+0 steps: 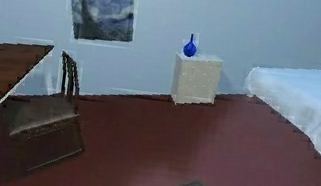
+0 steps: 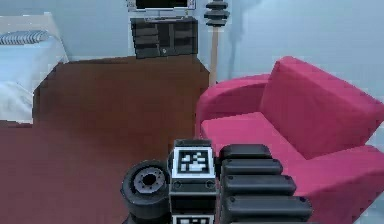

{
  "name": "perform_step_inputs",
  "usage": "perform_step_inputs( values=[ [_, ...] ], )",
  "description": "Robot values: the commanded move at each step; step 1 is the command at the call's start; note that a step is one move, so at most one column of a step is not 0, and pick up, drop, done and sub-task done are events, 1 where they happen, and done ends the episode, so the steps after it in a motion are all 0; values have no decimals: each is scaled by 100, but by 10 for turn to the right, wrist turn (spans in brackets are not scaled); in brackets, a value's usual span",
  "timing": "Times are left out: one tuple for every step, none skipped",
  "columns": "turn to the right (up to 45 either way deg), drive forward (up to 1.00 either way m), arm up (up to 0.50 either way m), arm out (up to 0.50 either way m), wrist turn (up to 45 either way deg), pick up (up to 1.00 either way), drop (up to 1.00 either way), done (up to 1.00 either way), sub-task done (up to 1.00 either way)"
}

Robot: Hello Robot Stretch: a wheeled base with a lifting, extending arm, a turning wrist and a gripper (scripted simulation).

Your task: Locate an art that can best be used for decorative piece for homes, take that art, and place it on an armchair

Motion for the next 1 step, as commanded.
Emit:
perform_step_inputs(
  values=[
    [0,15,0,0,0,0,0,0,0]
  ],
)
